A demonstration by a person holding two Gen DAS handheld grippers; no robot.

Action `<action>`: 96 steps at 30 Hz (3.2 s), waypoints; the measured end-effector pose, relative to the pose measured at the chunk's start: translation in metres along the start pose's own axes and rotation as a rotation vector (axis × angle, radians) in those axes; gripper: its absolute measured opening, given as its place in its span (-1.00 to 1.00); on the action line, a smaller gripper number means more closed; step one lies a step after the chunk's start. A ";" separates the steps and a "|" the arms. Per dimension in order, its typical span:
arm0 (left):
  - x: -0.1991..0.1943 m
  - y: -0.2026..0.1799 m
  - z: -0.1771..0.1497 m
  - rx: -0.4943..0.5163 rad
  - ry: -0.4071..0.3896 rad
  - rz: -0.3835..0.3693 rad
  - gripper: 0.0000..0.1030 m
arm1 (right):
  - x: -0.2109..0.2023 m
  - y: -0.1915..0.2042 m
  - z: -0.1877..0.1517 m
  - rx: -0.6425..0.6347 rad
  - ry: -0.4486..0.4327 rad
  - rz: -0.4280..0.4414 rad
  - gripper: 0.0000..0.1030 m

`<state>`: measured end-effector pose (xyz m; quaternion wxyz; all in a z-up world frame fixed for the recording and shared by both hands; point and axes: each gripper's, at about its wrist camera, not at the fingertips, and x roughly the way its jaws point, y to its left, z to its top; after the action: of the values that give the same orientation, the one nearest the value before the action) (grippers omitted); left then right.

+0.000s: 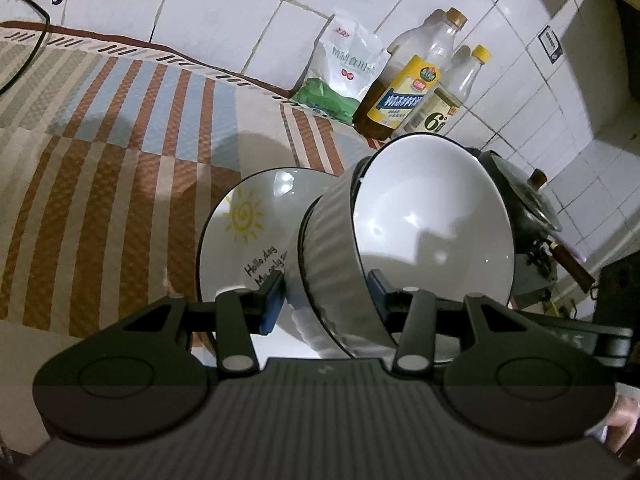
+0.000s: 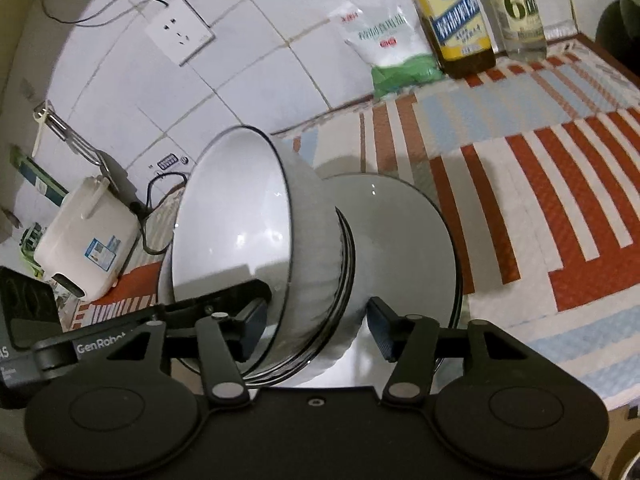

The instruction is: Organize plates and bowls

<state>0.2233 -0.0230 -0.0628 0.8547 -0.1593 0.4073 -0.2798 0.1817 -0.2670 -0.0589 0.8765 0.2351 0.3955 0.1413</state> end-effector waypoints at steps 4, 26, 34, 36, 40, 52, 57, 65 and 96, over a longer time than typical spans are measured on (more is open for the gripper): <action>-0.010 -0.008 0.000 0.034 -0.039 0.022 -0.08 | -0.016 0.009 -0.001 -0.059 -0.060 -0.009 0.38; -0.049 -0.031 -0.007 0.167 -0.157 0.103 -0.07 | -0.038 0.010 0.010 -0.108 -0.193 -0.091 -0.73; -0.063 -0.048 -0.013 0.246 -0.206 0.165 0.14 | -0.065 0.031 -0.007 -0.230 -0.274 -0.090 -0.35; -0.068 -0.052 -0.015 0.254 -0.207 0.166 0.24 | -0.073 0.038 -0.012 -0.264 -0.286 -0.096 -0.30; -0.085 -0.057 -0.024 0.282 -0.223 0.184 0.45 | -0.088 0.053 -0.025 -0.353 -0.318 -0.151 0.01; -0.151 -0.080 -0.064 0.373 -0.325 0.285 0.79 | -0.140 0.083 -0.075 -0.458 -0.407 -0.238 0.41; -0.177 -0.091 -0.083 0.383 -0.369 0.310 1.00 | -0.160 0.095 -0.099 -0.477 -0.441 -0.264 0.85; -0.194 -0.099 -0.112 0.344 -0.379 0.404 1.00 | -0.176 0.102 -0.131 -0.433 -0.449 -0.352 1.00; -0.210 -0.110 -0.189 0.401 -0.432 0.556 1.00 | -0.209 0.121 -0.212 -0.396 -0.568 -0.466 1.00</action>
<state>-0.0708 0.0093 0.0033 0.9778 0.0718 0.1831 -0.0719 -0.1221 -0.1913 0.0128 0.9876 -0.0042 0.1459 -0.0577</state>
